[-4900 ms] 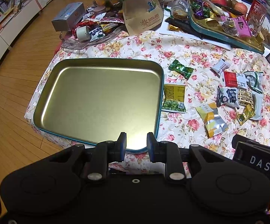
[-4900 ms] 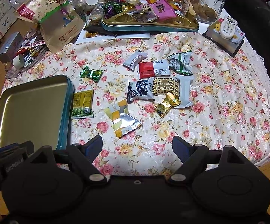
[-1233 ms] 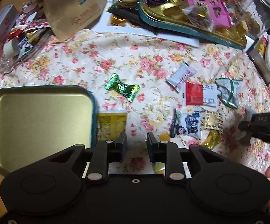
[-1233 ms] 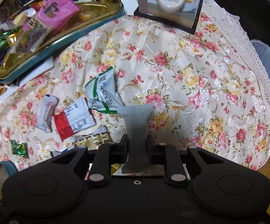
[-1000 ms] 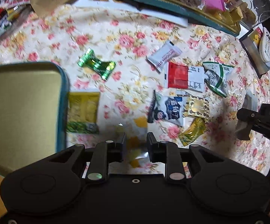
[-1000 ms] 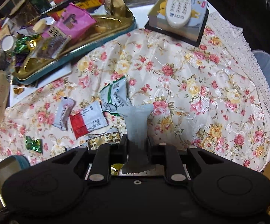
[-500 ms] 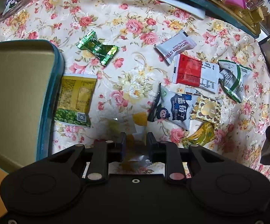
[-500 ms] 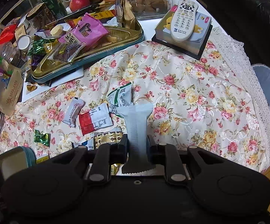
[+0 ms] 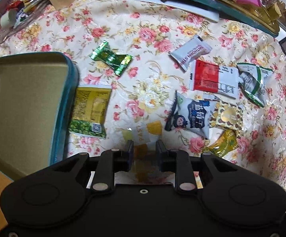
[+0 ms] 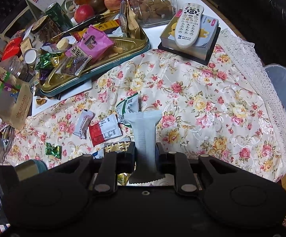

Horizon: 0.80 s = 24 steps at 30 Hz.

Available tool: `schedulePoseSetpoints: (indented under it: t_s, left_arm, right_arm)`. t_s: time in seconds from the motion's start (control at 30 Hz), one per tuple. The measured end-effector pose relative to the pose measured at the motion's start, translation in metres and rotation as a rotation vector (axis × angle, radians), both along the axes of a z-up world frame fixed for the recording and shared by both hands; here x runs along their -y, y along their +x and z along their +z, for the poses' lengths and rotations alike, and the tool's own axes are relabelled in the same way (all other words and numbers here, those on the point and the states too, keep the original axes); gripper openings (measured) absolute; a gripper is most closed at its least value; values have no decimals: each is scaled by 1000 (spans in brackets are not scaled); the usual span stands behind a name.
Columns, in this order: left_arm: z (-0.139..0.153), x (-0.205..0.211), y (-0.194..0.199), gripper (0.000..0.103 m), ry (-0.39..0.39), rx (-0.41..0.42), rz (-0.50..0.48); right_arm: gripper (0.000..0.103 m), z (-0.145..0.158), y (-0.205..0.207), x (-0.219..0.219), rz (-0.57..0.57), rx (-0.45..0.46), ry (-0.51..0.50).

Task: Organize snacks
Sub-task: 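Carry the yellow-silver candy with the left tool while the right tool carries the white bar to the tray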

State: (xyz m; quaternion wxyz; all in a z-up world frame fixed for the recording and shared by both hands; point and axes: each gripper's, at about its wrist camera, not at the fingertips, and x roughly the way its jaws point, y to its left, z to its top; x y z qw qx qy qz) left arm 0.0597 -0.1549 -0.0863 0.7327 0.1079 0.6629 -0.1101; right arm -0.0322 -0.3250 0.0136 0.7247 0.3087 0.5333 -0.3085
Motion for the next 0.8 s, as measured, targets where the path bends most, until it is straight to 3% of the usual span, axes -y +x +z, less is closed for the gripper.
schedulePoseSetpoints:
  t_s: [0.37, 0.53, 0.8]
  left_arm:
    - [-8, -1, 3, 37, -6, 17, 25]
    - [-9, -7, 4, 41, -117, -44, 50]
    - [-29, 1, -4, 49, -58, -73, 14]
  right_arm:
    - [20, 4, -3, 2, -9, 23, 21]
    - [21, 3, -2, 2, -8, 21, 26]
    - [21, 1, 1, -1, 8, 15, 28]
